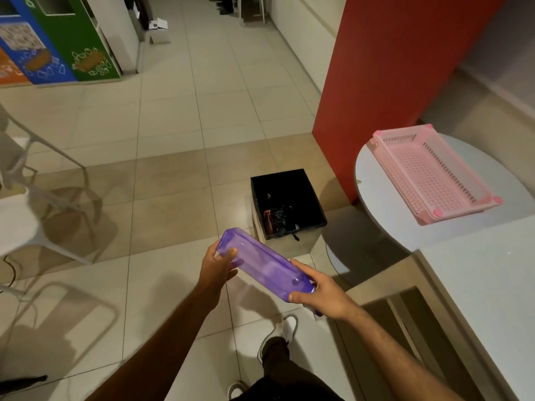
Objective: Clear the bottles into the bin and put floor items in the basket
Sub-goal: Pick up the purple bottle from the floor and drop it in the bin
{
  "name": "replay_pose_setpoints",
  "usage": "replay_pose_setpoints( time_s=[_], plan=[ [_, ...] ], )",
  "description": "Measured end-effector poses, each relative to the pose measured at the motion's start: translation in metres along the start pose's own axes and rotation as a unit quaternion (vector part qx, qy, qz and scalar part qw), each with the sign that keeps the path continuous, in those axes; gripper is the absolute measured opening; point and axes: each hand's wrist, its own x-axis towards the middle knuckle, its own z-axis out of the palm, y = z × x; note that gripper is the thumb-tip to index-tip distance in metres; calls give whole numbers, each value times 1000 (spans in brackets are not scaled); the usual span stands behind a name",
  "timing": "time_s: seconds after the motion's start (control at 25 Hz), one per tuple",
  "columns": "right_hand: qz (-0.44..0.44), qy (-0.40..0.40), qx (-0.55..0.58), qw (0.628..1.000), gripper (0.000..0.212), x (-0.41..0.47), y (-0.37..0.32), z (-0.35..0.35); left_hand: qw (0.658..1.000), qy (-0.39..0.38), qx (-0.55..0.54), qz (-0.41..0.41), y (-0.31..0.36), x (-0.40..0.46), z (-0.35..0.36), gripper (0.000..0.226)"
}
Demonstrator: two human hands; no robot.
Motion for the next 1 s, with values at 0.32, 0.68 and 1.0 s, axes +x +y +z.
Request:
replay_pose_setpoints(
  time_s=[0.32, 0.68, 1.0],
  plan=[
    [-12, -17, 14, 1000, 102, 102, -44, -77, 999, 18, 7, 32, 74, 101, 39, 45],
    [49, 15, 91, 995, 88, 169, -42, -131, 995, -52, 84, 9, 92, 207, 81, 45],
    [122, 73, 93, 985, 86, 251, -36, -155, 970, -127, 205, 8, 101, 333, 111, 45]
  ],
)
